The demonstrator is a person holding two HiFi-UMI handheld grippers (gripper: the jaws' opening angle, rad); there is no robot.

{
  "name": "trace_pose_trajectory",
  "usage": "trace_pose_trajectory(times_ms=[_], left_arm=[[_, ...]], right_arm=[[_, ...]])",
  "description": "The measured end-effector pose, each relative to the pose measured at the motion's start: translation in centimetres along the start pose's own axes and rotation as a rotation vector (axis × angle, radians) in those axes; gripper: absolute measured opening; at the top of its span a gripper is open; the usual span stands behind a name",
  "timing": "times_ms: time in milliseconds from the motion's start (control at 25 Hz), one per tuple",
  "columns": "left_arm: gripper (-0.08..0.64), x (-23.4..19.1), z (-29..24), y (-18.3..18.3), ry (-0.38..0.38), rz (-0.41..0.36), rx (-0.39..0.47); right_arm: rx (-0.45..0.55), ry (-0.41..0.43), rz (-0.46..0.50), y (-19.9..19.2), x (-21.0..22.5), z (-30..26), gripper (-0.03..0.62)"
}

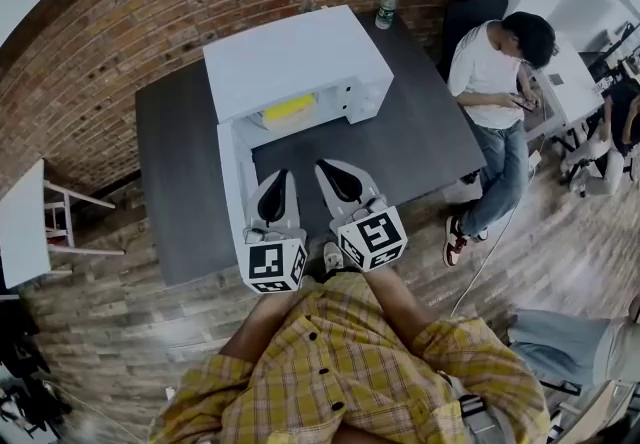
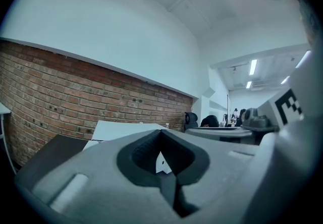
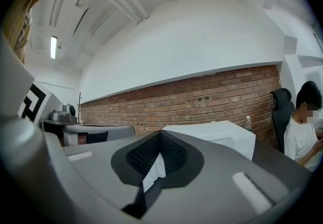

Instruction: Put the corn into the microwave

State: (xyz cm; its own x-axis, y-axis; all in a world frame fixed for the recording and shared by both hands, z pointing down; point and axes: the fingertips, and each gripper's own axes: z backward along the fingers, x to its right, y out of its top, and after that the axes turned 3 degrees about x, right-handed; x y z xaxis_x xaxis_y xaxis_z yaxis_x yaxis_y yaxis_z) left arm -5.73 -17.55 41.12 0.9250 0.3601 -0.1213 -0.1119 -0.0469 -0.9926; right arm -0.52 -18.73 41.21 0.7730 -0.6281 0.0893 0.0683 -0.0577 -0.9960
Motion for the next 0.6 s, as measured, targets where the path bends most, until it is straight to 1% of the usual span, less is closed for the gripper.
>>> trace_pose_trajectory(times_ms=[400, 600], left_arm=[[-0.003, 0.1, 0.1, 0.4, 0.003, 0.004, 0.018], [-0.003, 0.5, 0.7, 0.9, -0.007, -0.006, 0.030]], right_arm=[[-0.001, -0.010, 0.024, 0.3, 0.1, 0.5, 0.000], [0.019, -0.005, 0.041, 0.9, -0.7, 1.1, 0.000]])
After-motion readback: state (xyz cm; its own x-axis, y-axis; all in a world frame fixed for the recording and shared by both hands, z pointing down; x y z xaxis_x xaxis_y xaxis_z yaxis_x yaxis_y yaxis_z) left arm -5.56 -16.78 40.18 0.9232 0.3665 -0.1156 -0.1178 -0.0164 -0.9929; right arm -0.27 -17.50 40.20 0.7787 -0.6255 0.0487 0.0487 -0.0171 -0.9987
